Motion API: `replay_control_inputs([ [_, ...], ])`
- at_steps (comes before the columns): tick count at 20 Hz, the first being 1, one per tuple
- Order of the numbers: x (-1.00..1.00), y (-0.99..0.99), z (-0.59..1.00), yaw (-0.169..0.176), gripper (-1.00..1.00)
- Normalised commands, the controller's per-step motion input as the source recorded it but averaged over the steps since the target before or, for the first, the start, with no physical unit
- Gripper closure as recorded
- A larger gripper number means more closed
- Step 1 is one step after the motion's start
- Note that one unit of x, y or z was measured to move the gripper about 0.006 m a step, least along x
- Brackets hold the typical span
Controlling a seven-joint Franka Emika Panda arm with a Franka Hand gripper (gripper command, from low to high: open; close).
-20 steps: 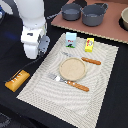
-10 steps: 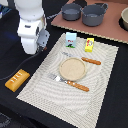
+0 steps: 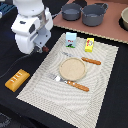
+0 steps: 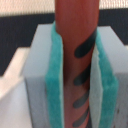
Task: Interact with the objects in diverse but meaningful ways.
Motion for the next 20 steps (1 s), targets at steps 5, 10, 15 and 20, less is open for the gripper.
replay_control_inputs([
  [5,0.84,-0.09,0.48,-0.075,1.00],
  [10,0.96,0.00,0.77,-0.056,1.00],
  [15,0.95,-0.01,0.46,-0.049,1.00],
  [20,0.86,-0.16,0.06,-0.069,1.00],
])
